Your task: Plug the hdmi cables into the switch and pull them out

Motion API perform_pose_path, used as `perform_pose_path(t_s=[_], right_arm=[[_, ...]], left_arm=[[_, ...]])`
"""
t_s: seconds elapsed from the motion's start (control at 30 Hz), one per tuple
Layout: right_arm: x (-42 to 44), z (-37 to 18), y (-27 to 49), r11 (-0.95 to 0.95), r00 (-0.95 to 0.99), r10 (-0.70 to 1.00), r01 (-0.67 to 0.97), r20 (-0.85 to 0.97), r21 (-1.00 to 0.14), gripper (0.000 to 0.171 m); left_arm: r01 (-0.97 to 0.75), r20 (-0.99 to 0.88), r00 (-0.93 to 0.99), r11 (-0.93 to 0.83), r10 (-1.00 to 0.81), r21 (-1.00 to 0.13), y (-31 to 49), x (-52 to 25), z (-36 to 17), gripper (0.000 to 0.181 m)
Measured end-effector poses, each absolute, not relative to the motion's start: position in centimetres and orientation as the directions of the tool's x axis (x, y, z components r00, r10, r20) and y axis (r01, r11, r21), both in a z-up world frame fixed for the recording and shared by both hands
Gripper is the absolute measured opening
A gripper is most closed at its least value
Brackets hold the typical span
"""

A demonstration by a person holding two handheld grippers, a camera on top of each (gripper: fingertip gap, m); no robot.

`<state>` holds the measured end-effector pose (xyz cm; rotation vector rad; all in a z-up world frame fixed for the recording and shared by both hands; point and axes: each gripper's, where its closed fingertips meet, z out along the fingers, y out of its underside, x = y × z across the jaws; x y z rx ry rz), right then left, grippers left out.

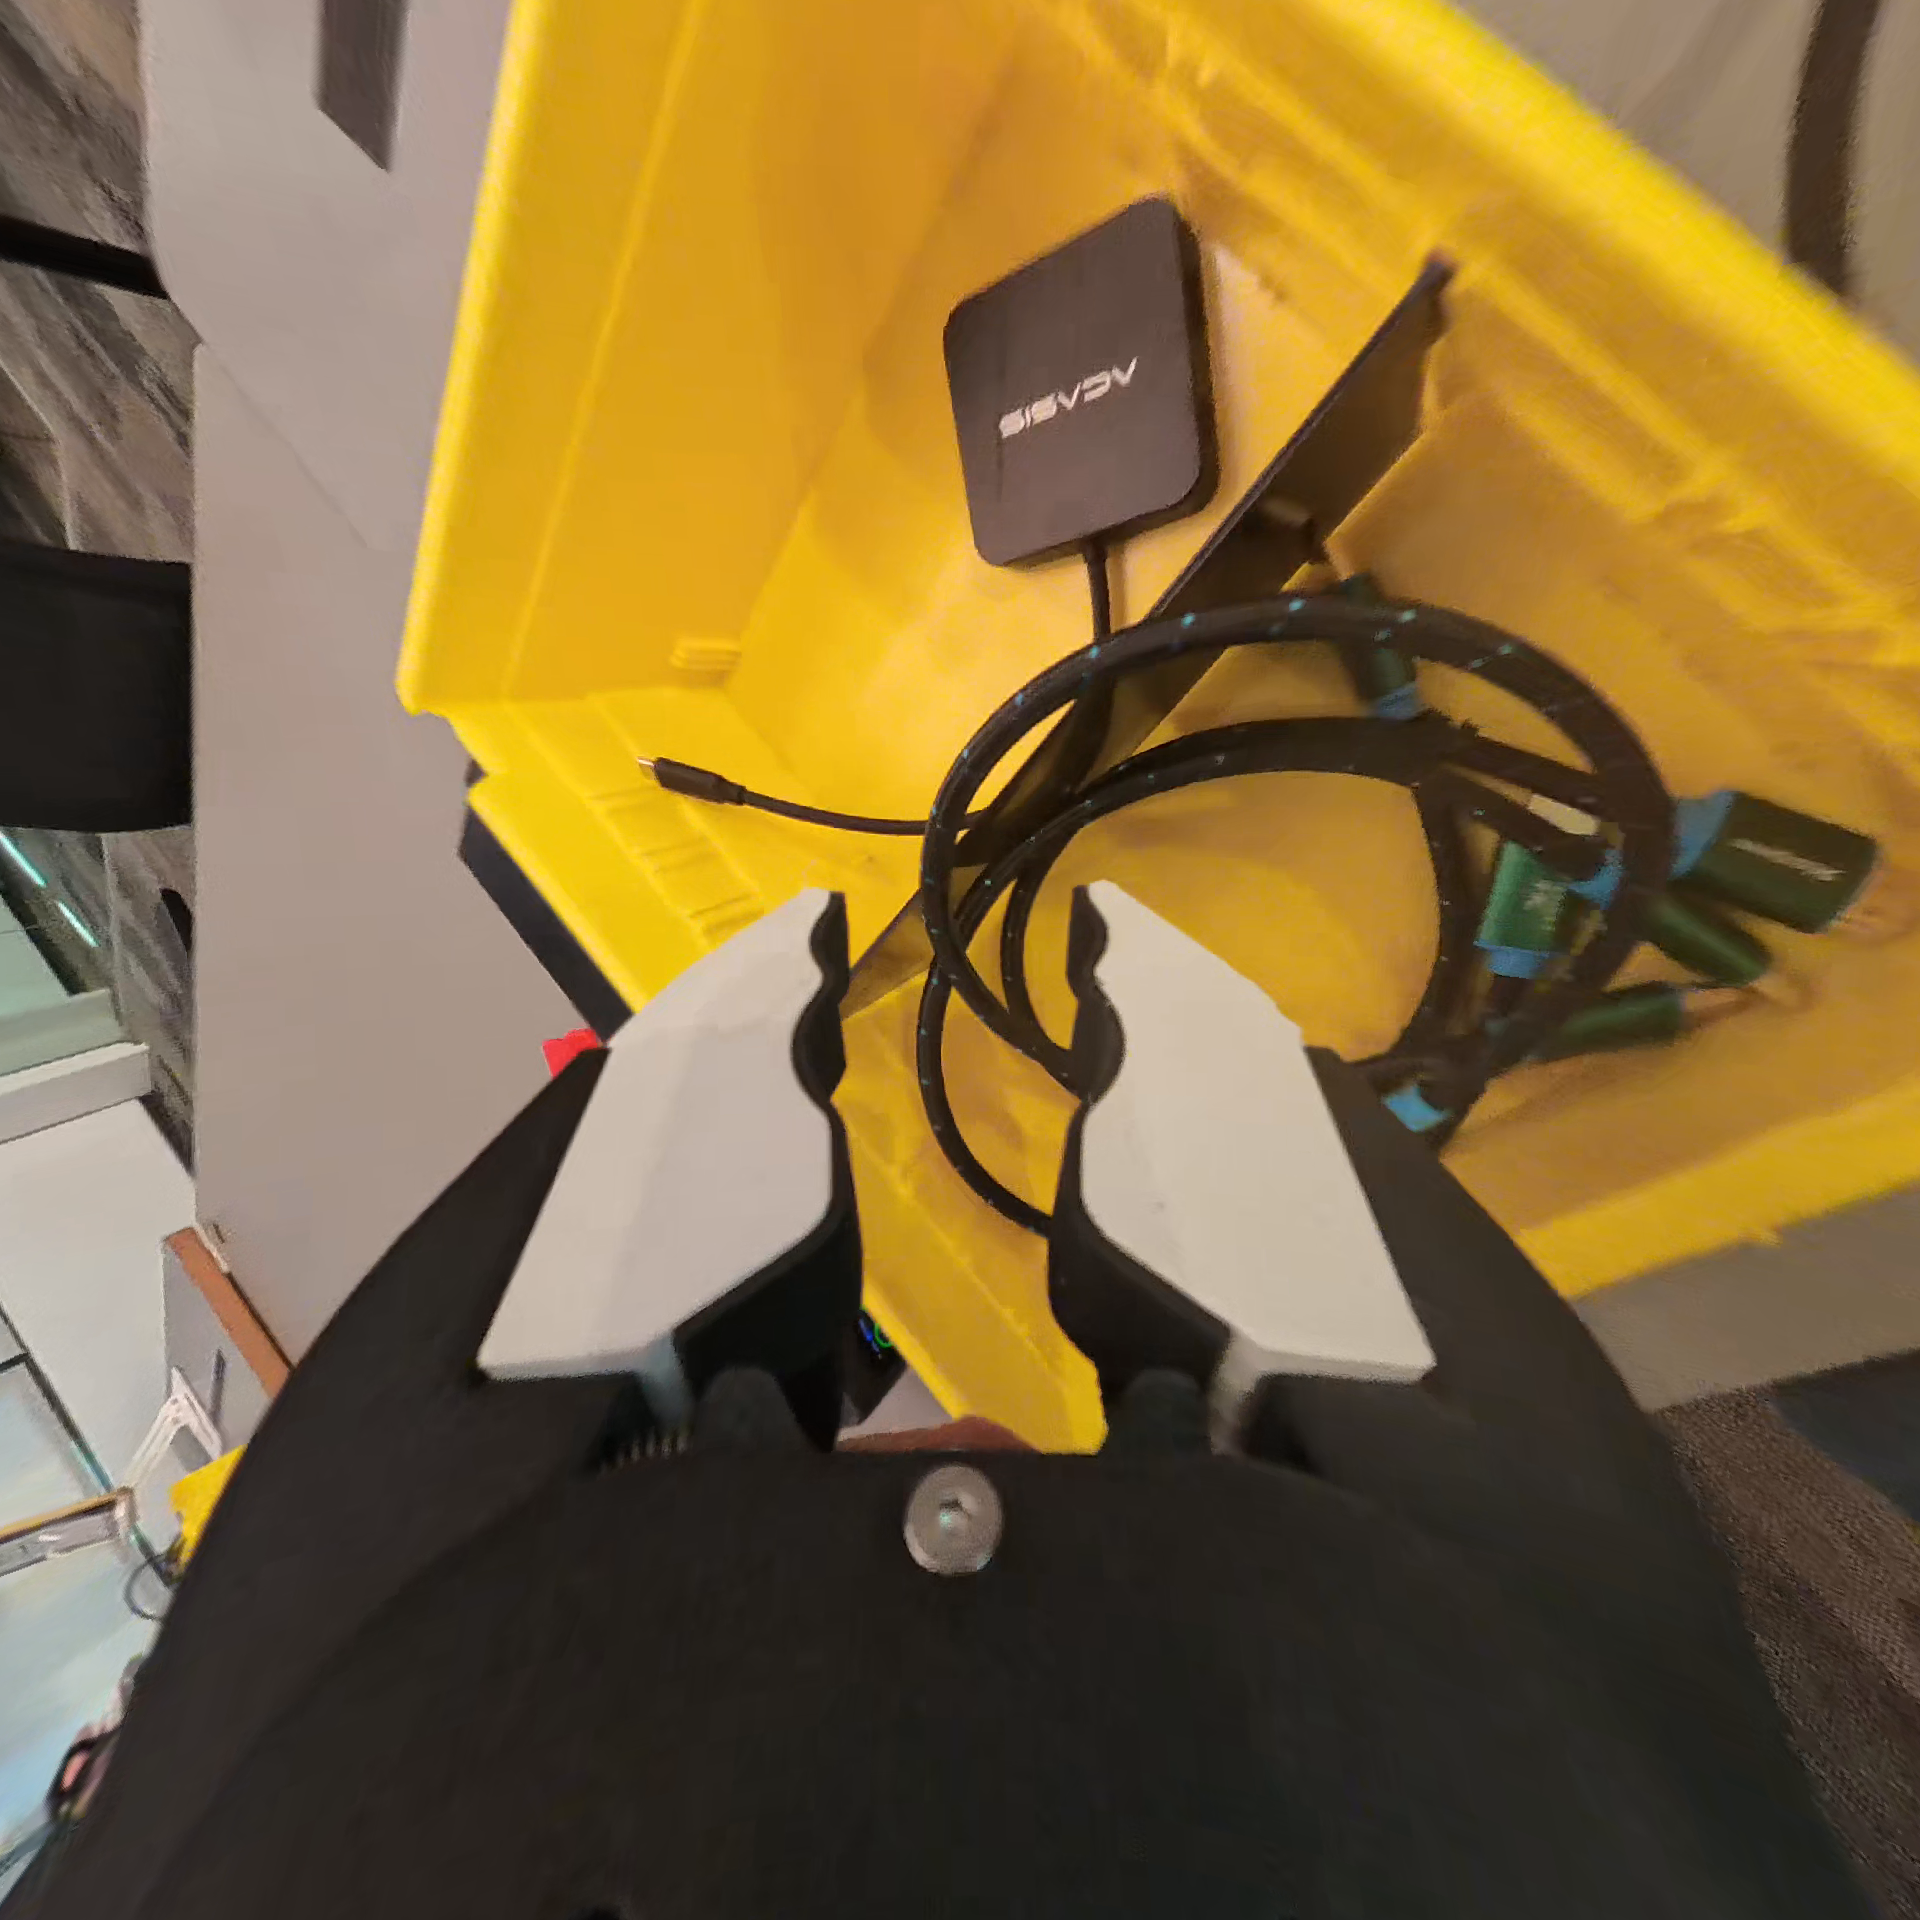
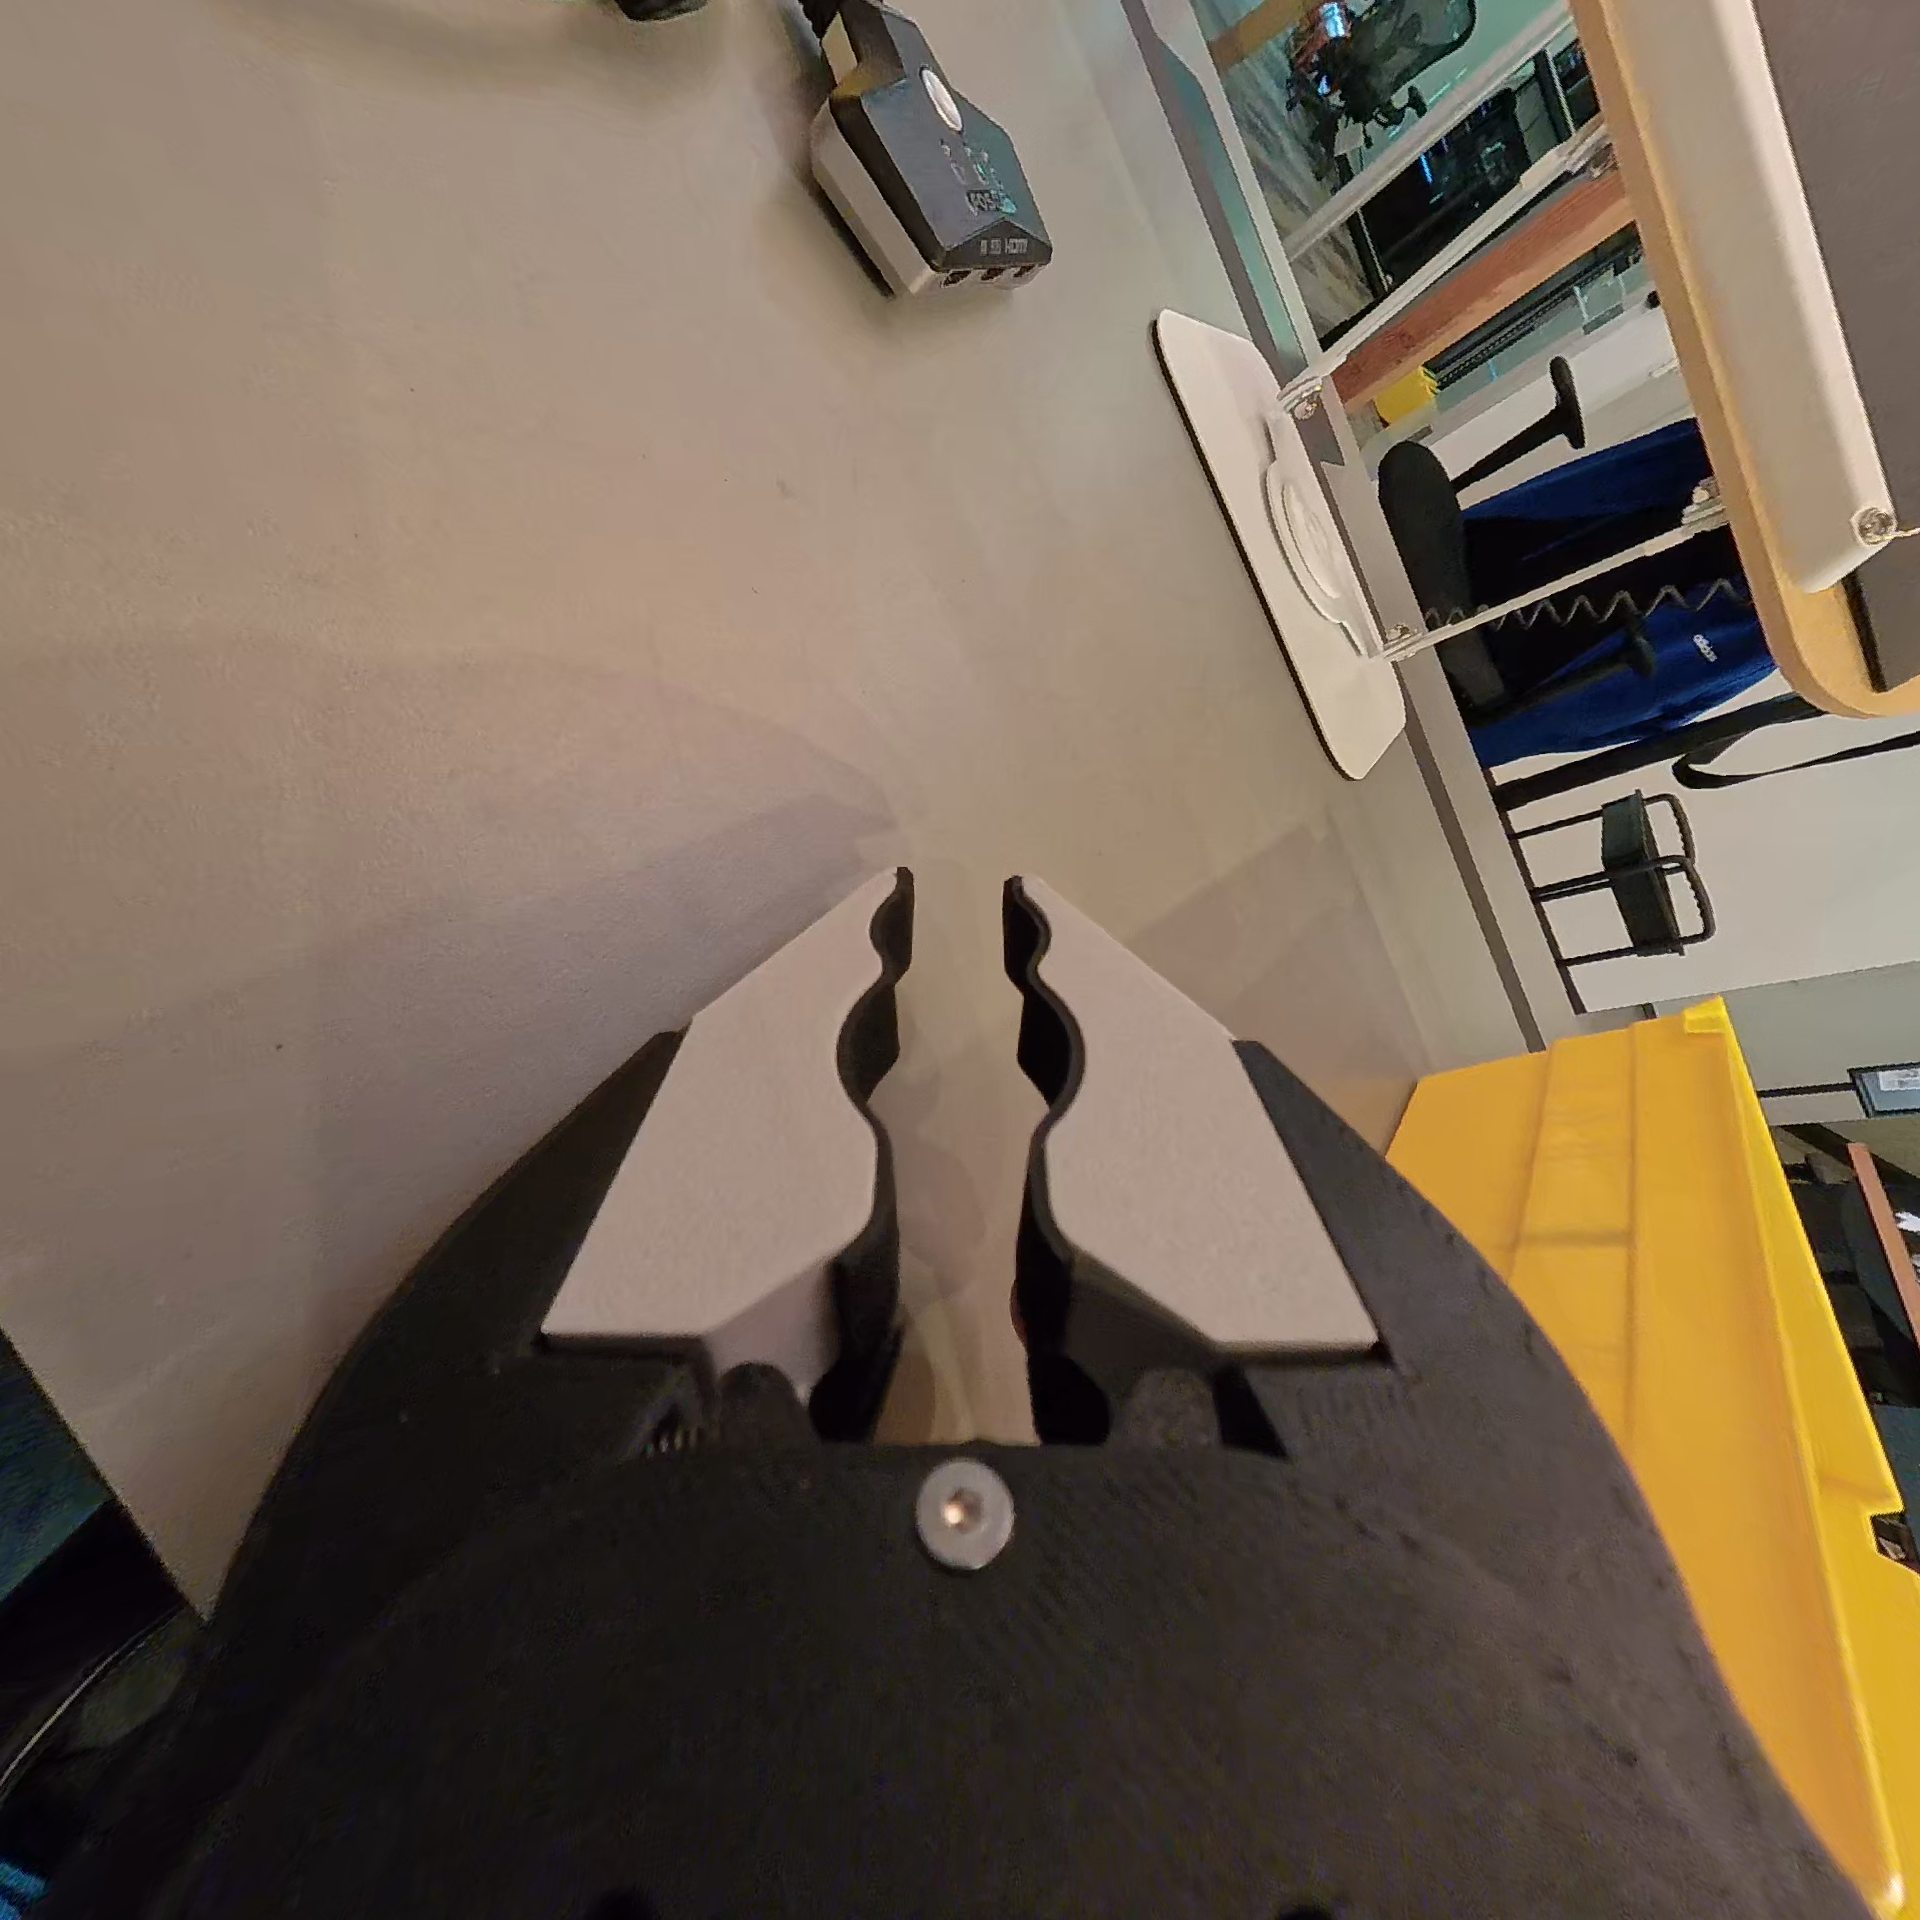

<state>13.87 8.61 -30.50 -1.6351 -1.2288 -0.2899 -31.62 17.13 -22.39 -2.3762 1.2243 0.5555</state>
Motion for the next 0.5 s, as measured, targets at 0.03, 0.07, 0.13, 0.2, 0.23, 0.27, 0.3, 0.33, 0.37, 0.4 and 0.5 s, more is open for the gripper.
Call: perform_pose_path(t_s=[0.03, 0.07, 0.13, 0.2, 0.23, 0.27, 0.3, 0.33, 0.37, 0.4, 0.5], right_arm=[[13.9, -30.5, 8.6, 0.048, 0.448, 0.570, 0.819, 0.689, -0.572, 0.015], [13.9, -30.5, 8.6, 0.048, 0.447, 0.568, 0.820, 0.691, -0.570, 0.014], [13.9, -30.5, 8.6, 0.046, 0.447, 0.564, 0.823, 0.695, -0.567, 0.014], [13.9, -30.5, 8.7, 0.046, 0.446, 0.562, 0.824, 0.696, -0.565, 0.013], [13.9, -30.5, 8.7, 0.045, 0.446, 0.562, 0.824, 0.697, -0.564, 0.013], [13.9, -30.5, 8.7, 0.045, 0.446, 0.562, 0.825, 0.697, -0.564, 0.013], [13.9, -30.6, 8.7, 0.045, 0.445, 0.562, 0.825, 0.697, -0.563, 0.013], [13.9, -30.6, 8.7, 0.044, 0.445, 0.562, 0.826, 0.697, -0.563, 0.012], [13.9, -30.6, 8.7, 0.045, 0.444, 0.563, 0.826, 0.697, -0.562, 0.012], [13.9, -30.6, 8.7, 0.045, 0.444, 0.563, 0.826, 0.697, -0.562, 0.012], [13.9, -30.6, 8.6, 0.046, 0.442, 0.563, 0.827, 0.698, -0.561, 0.012]], left_arm=[[-0.822, -0.513, 0.544, -0.544, -0.665, -0.167, 17.4, -32.1, -23.2, 0.039], [-0.815, -0.509, 0.554, -0.554, -0.659, -0.170, 17.7, -32.5, -24.0, 0.038], [-0.809, -0.484, 0.570, -0.558, -0.664, -0.186, 18.2, -32.5, -25.1, 0.026], [-0.804, -0.501, 0.574, -0.562, -0.648, -0.195, 18.6, -32.9, -25.2, 0.009], [-0.802, -0.490, 0.580, -0.563, -0.651, -0.201, 18.5, -32.9, -25.1, 0.009], [-0.803, -0.488, 0.579, -0.561, -0.653, -0.202, 18.4, -32.9, -25.0, 0.008], [-0.805, -0.491, 0.575, -0.559, -0.654, -0.198, 18.2, -33.0, -25.0, 0.007], [-0.811, -0.500, 0.565, -0.552, -0.656, -0.192, 18.0, -33.0, -25.0, 0.007], [-0.813, -0.504, 0.561, -0.551, -0.657, -0.187, 17.8, -33.0, -25.0, 0.007], [-0.811, -0.501, 0.563, -0.555, -0.657, -0.184, 17.5, -33.0, -25.0, 0.006], [-0.800, -0.470, 0.587, -0.561, -0.660, -0.211, 16.7, -32.7, -25.0, 0.006]])
